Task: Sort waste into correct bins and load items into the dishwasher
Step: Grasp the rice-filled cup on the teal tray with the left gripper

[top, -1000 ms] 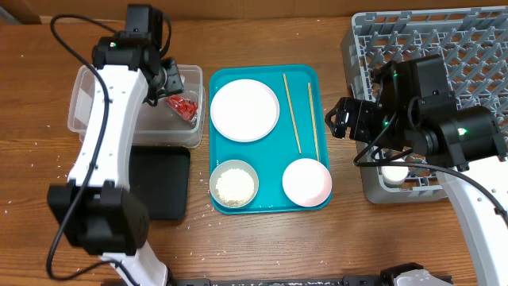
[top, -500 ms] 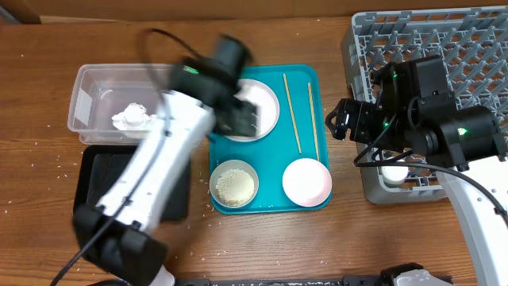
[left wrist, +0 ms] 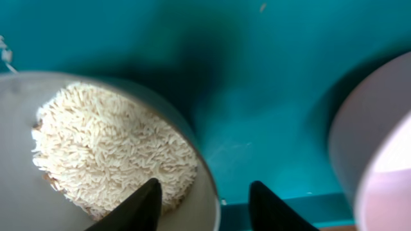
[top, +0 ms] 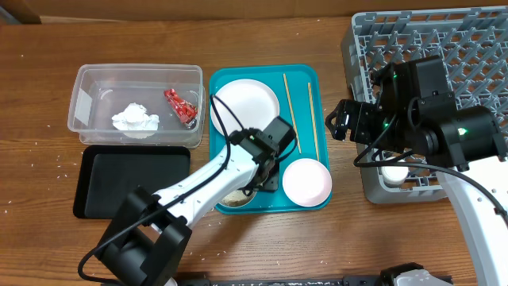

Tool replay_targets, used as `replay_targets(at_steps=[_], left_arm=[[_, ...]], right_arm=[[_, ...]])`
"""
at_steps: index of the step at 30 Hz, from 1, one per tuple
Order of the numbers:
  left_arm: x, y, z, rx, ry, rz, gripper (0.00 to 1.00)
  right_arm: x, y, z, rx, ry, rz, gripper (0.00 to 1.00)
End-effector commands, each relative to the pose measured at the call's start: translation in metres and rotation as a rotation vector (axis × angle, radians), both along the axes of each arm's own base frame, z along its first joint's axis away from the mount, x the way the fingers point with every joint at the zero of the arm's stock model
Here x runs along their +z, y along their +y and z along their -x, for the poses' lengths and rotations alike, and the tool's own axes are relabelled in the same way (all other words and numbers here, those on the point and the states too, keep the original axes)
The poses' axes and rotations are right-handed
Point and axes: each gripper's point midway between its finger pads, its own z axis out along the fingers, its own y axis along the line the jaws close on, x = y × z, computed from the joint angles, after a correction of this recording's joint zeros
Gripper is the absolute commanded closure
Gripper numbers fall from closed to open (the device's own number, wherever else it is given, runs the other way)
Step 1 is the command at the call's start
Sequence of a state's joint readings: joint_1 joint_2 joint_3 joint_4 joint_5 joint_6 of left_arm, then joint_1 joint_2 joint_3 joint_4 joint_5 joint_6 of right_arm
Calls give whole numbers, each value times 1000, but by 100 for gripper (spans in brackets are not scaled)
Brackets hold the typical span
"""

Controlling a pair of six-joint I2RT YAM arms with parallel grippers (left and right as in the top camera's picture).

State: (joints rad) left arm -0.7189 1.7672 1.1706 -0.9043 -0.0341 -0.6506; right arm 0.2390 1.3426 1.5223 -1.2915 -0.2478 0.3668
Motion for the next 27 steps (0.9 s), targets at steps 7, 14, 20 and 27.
replay_targets(at_steps=[7,14,20,27], left_arm=[[-10,-1,6,-44,14,-1,96],[34,-5,-2,-71,-2,29,96],[116,9,-23,-66,-115,151,96],[158,76,-27,59,-117,294,96]], right_arm=[[13,1,0,-1,-40,-13,5],[13,1,0,-1,-40,-13,5],[12,1,1,-1,-38,-13,5],[12,1,1,-1,-37,-12,5]])
